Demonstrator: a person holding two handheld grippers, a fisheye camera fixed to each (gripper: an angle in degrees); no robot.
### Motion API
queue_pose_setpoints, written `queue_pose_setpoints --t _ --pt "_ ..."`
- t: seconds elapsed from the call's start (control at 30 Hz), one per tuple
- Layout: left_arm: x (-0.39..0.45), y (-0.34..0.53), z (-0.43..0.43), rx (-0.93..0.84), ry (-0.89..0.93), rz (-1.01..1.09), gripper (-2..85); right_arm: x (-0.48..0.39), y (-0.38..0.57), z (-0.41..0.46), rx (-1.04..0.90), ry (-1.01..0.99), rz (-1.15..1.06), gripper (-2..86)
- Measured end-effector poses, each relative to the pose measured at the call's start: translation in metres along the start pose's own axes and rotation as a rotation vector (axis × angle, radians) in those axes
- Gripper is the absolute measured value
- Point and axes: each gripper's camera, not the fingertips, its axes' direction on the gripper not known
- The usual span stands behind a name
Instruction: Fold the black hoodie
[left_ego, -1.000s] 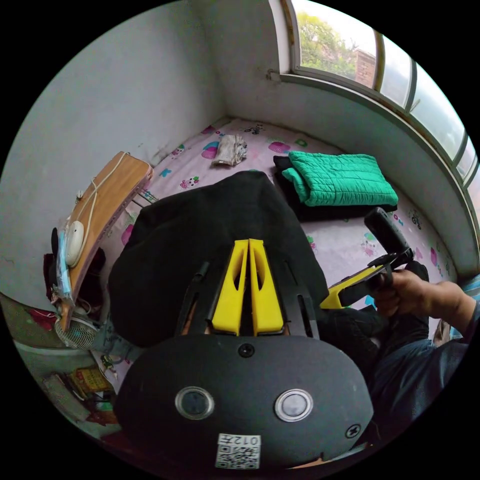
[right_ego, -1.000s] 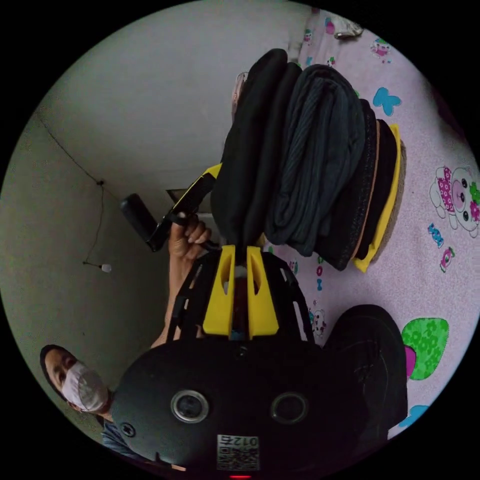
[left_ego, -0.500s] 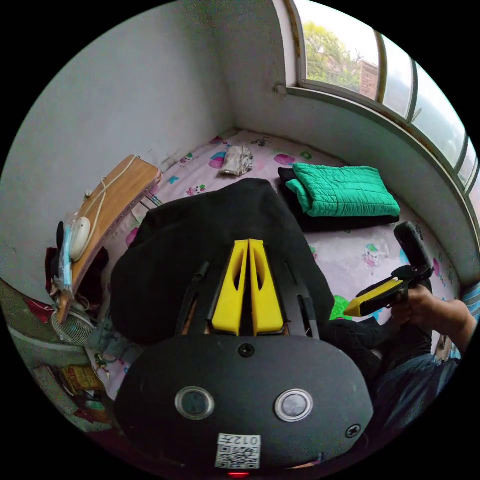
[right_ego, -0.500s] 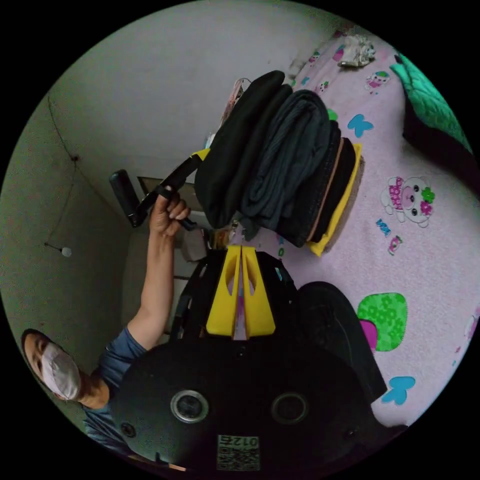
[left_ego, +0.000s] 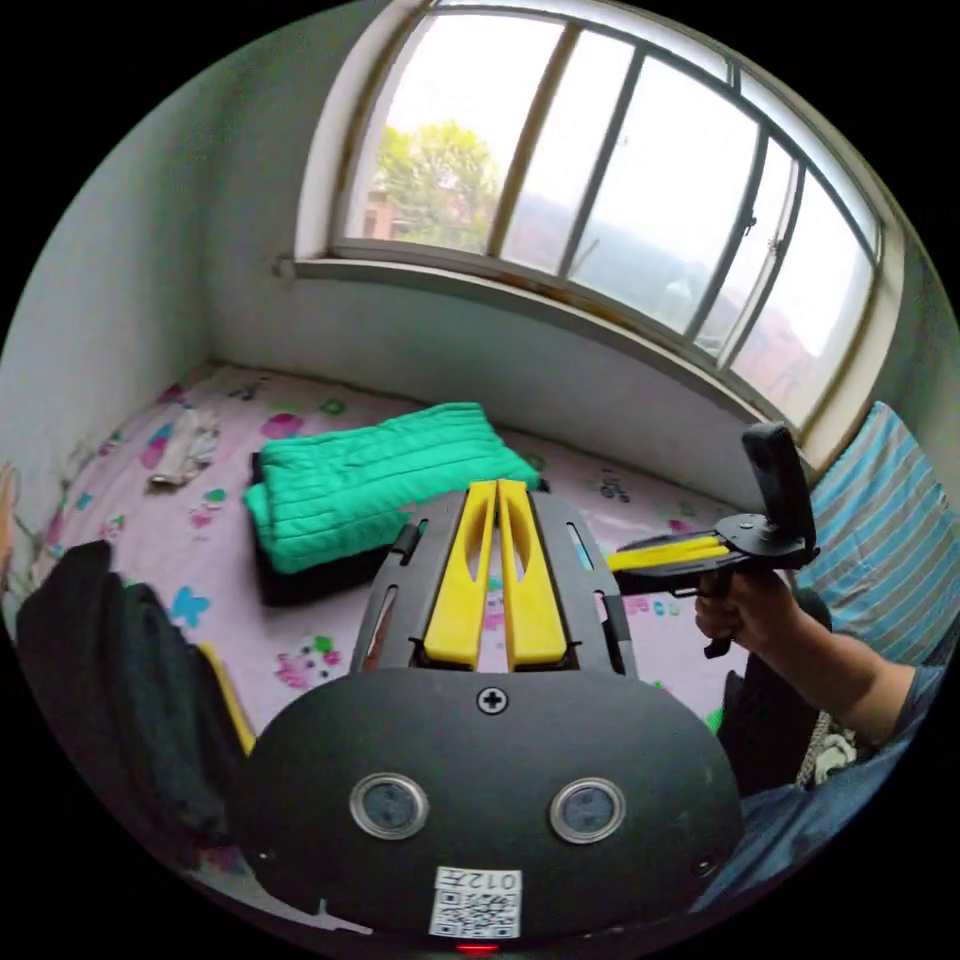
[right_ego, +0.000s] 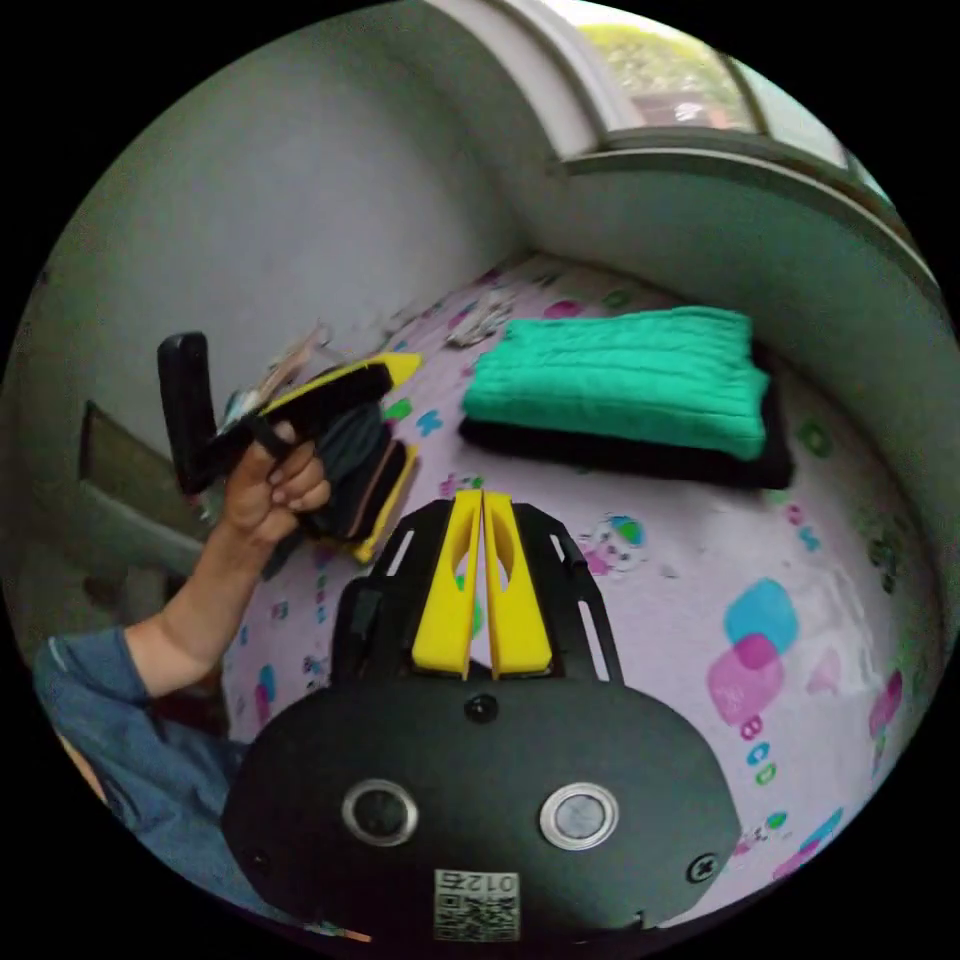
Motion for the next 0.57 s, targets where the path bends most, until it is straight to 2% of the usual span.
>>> queue_pose_setpoints --t 0.07,0.13,0.3,0.57 --pt "0.03 -0.007 0.044 -0.021 0.051 0.003 -0.2 0.028 0.057 -0.034 0.135 0.203 0.103 -0.9" --pt "0.075 -0.009 0.1 -0.071 0.131 0.028 -0.2 0.049 0.106 -0.052 0.212 0.322 0.194 -0.9" --pt "0.167 0.004 0.194 -0.185 0.28 0.141 -0.2 0.098 0.263 -0.084 0.27 0.337 0.404 -0.9" --pt "0.322 0.027 0.311 -0.362 0.603 0.352 0.0 0.098 0.554 -0.181 0.342 0.607 0.663 -0.9"
